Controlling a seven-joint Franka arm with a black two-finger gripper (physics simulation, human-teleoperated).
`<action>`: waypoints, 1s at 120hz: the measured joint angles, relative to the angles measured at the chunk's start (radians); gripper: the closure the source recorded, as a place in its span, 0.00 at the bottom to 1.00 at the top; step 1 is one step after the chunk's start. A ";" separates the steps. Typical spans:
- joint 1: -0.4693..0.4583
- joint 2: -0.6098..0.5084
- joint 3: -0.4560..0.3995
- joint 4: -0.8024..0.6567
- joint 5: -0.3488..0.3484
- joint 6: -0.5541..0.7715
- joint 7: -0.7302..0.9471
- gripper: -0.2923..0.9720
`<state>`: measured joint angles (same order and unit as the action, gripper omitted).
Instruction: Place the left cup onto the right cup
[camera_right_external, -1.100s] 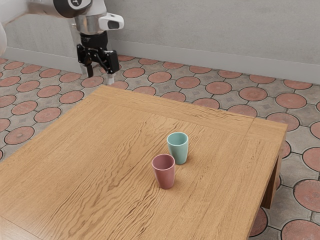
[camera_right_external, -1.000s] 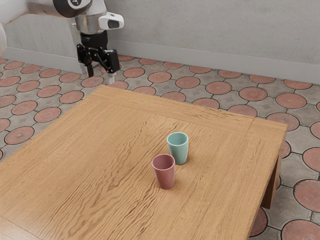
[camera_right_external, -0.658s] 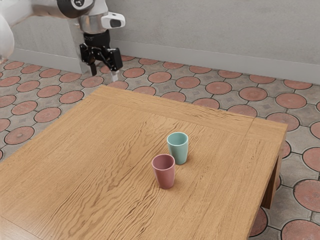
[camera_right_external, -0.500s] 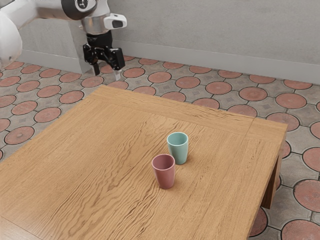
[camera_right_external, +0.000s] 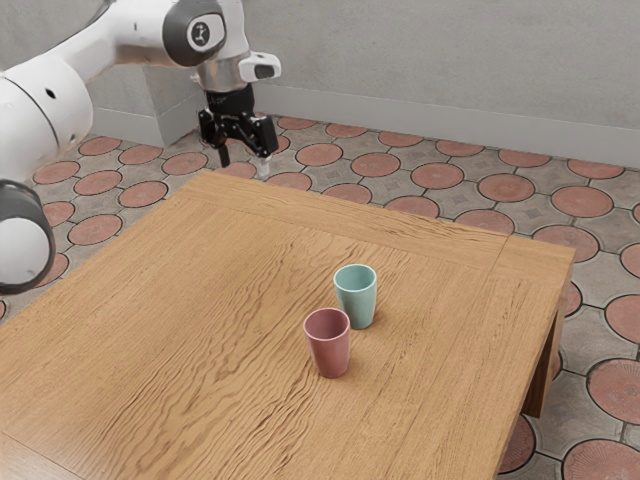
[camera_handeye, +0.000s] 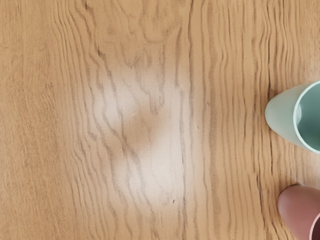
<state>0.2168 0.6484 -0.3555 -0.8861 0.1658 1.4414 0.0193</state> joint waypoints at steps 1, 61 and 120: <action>-0.001 0.002 0.000 -0.002 0.000 0.002 0.000 0.23; -0.006 0.076 0.005 -0.104 0.002 0.066 -0.035 0.23; -0.012 0.093 -0.010 -0.209 -0.006 0.168 -0.063 0.23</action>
<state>0.2045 0.7416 -0.3659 -1.0947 0.1601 1.6093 -0.0441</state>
